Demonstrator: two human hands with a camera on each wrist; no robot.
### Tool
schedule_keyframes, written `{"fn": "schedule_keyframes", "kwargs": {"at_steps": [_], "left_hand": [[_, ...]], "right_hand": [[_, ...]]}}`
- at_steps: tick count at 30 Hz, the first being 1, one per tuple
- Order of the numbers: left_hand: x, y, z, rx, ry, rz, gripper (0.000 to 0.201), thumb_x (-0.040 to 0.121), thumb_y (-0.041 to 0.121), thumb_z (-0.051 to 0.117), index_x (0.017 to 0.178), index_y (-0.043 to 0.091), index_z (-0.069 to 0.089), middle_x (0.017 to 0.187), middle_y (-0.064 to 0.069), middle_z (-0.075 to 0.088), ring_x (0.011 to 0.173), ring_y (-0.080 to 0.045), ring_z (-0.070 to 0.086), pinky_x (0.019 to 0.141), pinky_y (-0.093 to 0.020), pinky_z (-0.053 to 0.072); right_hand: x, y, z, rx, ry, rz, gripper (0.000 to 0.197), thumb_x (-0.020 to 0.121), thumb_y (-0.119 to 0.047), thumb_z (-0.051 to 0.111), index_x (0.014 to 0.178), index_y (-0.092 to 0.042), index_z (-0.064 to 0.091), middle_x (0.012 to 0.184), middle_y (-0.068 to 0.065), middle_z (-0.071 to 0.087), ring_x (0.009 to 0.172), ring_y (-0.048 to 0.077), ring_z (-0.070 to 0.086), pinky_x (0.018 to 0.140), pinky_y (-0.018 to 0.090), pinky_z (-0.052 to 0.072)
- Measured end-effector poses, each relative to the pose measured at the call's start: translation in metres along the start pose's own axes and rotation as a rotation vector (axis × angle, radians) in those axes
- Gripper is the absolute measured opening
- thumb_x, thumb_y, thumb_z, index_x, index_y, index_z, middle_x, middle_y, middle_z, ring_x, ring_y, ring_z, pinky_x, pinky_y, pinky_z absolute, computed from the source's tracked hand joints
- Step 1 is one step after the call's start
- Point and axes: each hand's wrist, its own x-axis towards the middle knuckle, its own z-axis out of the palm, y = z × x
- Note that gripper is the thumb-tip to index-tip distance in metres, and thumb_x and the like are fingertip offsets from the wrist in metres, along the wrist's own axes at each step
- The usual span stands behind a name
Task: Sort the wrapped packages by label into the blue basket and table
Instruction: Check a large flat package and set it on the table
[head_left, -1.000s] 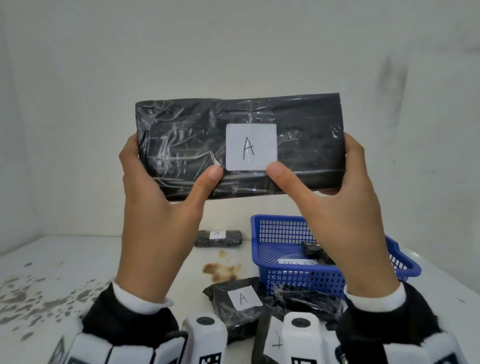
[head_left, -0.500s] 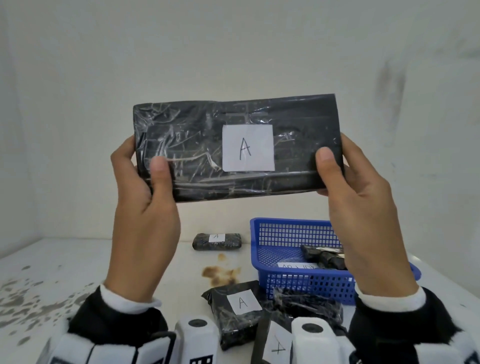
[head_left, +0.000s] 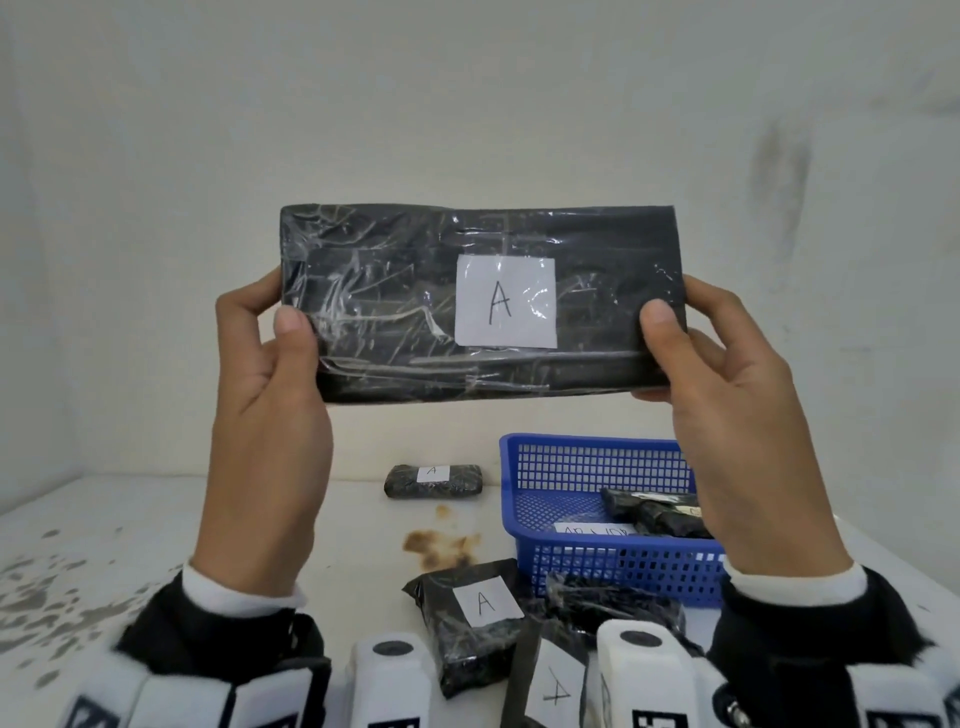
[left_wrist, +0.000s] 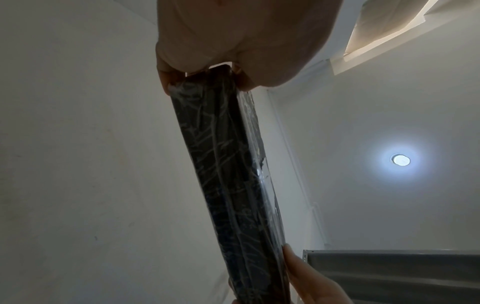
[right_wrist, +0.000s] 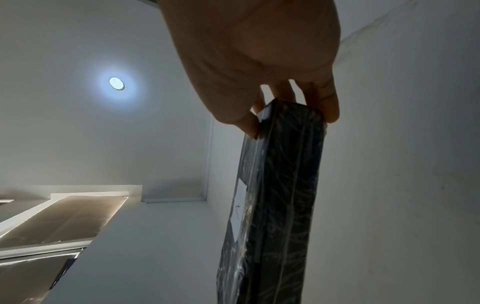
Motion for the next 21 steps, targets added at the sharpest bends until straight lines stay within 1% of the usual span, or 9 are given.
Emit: {"fn": "schedule_keyframes", "kwargs": {"at_steps": [3,6,9,12,14,16,17,19,21], "left_hand": [[-0.002,0.000,0.003,-0.003,-0.006,0.036,0.014,0.102,0.031,0.045,0.101,0.044,0.042,0.093,0.009,0.065,0.073,0.010,0.062,0.064,-0.003,0.043],[-0.006,0.001,0.005,0.073,0.001,0.073,0.015,0.098,0.034,0.051,0.101,0.043,0.039,0.100,0.012,0.061,0.074,0.010,0.063,0.064,-0.005,0.045],[-0.008,0.001,0.006,0.134,0.002,0.087,0.035,0.088,0.040,0.062,0.111,0.030,0.037,0.100,0.016,0.059,0.076,0.014,0.062,0.062,-0.002,0.044],[-0.009,0.002,0.006,0.171,0.016,0.087,0.045,0.084,0.041,0.067,0.111,0.025,0.035,0.097,0.017,0.057,0.073,0.016,0.060,0.058,0.000,0.041],[-0.008,0.002,0.004,0.192,0.030,0.101,0.050,0.081,0.041,0.070,0.109,0.024,0.033,0.097,0.015,0.057,0.079,0.012,0.062,0.063,-0.002,0.042],[-0.008,0.003,0.002,0.237,0.045,0.114,0.054,0.078,0.045,0.072,0.108,0.025,0.033,0.100,0.010,0.058,0.091,0.000,0.062,0.073,-0.013,0.045],[-0.008,0.003,0.001,0.241,0.047,0.112,0.055,0.077,0.046,0.072,0.108,0.025,0.033,0.100,0.010,0.058,0.090,0.002,0.062,0.073,-0.013,0.045],[-0.009,0.003,0.001,0.221,0.043,0.106,0.057,0.076,0.046,0.072,0.109,0.022,0.033,0.096,0.017,0.055,0.079,0.016,0.058,0.065,-0.001,0.040],[-0.011,0.005,0.005,0.204,0.032,0.088,0.064,0.070,0.050,0.074,0.109,0.020,0.032,0.095,0.022,0.050,0.074,0.023,0.053,0.063,0.003,0.037]], "right_hand": [[0.000,0.002,0.000,-0.010,0.003,-0.012,0.030,0.096,-0.038,0.059,0.126,-0.032,0.058,0.098,-0.009,0.078,0.091,0.005,0.072,0.079,0.023,0.053],[0.000,0.003,0.002,-0.019,0.011,0.000,0.031,0.093,-0.043,0.062,0.122,-0.035,0.056,0.098,-0.010,0.077,0.089,0.003,0.072,0.072,0.016,0.053],[-0.001,0.005,0.004,-0.059,0.012,0.003,0.031,0.089,-0.045,0.066,0.117,-0.038,0.053,0.094,-0.014,0.075,0.085,-0.002,0.071,0.067,0.009,0.050],[-0.003,0.004,0.009,-0.070,0.000,0.013,0.038,0.085,-0.047,0.068,0.116,-0.038,0.048,0.095,-0.014,0.072,0.081,-0.009,0.067,0.062,0.003,0.047],[-0.005,0.002,0.012,-0.082,-0.001,0.022,0.043,0.082,-0.048,0.071,0.114,-0.039,0.044,0.095,-0.017,0.069,0.079,-0.014,0.064,0.060,0.000,0.044],[-0.007,0.001,0.014,-0.097,-0.010,0.029,0.045,0.081,-0.047,0.072,0.113,-0.039,0.042,0.094,-0.019,0.067,0.078,-0.017,0.062,0.059,-0.001,0.043],[-0.008,0.000,0.015,-0.098,-0.018,0.035,0.047,0.080,-0.048,0.073,0.114,-0.038,0.041,0.094,-0.020,0.066,0.077,-0.019,0.061,0.058,-0.001,0.042],[-0.011,-0.002,0.018,-0.109,-0.033,0.044,0.056,0.075,-0.052,0.075,0.115,-0.037,0.039,0.094,-0.023,0.061,0.075,-0.023,0.057,0.057,-0.003,0.040],[-0.013,-0.004,0.021,-0.141,-0.033,0.041,0.065,0.069,-0.054,0.079,0.115,-0.038,0.036,0.093,-0.025,0.056,0.074,-0.026,0.054,0.058,-0.003,0.040]]}}
